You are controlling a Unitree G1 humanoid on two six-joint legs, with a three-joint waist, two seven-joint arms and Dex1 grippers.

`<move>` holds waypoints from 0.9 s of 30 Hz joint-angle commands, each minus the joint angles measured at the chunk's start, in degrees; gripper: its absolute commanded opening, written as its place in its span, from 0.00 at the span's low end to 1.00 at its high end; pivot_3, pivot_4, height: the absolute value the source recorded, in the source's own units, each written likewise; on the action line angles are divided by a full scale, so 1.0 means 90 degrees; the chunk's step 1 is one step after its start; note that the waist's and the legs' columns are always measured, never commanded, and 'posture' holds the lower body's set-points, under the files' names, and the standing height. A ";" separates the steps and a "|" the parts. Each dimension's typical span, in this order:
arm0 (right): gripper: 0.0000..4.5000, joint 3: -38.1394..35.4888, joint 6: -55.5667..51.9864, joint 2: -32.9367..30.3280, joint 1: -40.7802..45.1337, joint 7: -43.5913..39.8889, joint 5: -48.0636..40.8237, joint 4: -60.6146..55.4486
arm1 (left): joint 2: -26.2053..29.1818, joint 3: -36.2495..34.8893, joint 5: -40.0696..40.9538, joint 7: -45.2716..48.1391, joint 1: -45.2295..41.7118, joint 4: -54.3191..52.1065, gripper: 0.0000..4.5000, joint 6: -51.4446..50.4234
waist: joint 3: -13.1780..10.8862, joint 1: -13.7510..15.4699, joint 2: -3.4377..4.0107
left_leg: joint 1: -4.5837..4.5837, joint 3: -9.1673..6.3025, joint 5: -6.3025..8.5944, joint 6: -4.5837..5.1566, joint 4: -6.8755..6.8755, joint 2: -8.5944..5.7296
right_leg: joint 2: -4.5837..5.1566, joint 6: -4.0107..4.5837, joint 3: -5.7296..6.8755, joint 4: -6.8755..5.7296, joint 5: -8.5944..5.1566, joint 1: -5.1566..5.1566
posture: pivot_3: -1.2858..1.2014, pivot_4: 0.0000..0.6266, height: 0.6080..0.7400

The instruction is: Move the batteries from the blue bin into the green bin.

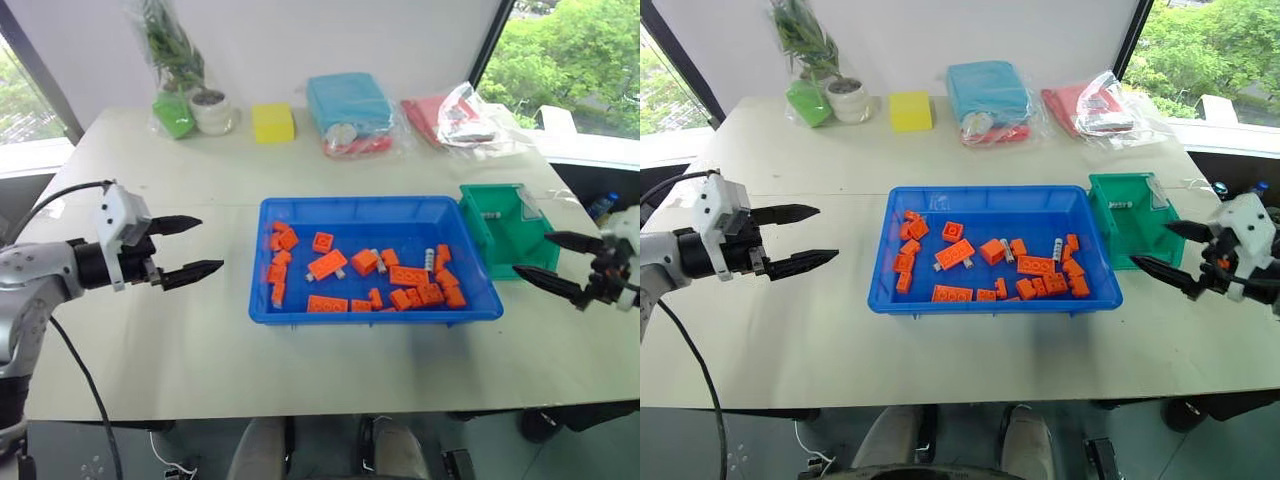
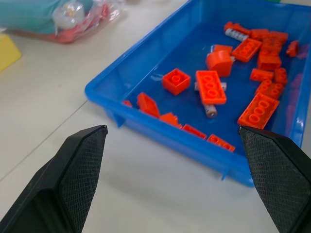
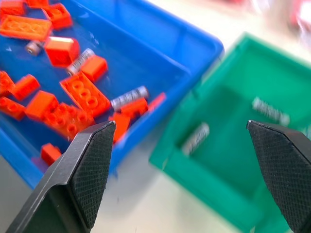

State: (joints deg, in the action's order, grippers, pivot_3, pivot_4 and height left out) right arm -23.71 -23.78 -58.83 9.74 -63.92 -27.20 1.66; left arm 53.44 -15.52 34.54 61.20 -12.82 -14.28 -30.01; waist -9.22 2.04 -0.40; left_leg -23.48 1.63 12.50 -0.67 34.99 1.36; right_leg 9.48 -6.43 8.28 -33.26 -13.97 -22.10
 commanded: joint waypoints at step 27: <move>0.99 0.5119 0.4976 0.4860 0.6785 -0.2194 0.3597 0.7026 | 0.0591 -0.0766 0.0936 0.0195 0.0797 -0.1926 1.00 -0.0969 | 0.0006 -0.0290 -0.0047 | -0.0002 0.0062 -0.0012 -0.0038 0.0017 0.0064 | -0.0080 0.0041 -0.0024 -0.0105 0.0086 -0.0083 | 0.52 0.24 0.57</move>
State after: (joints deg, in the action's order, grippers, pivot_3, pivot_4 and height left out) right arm 23.91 19.55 -15.63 68.34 -84.67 4.60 64.38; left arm 57.96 -19.69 41.92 63.47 -5.89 -29.75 -38.52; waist -9.17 -0.57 -0.82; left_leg -23.50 2.18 12.39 -1.03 35.14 1.94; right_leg 8.74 -6.06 8.06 -34.20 -13.19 -22.85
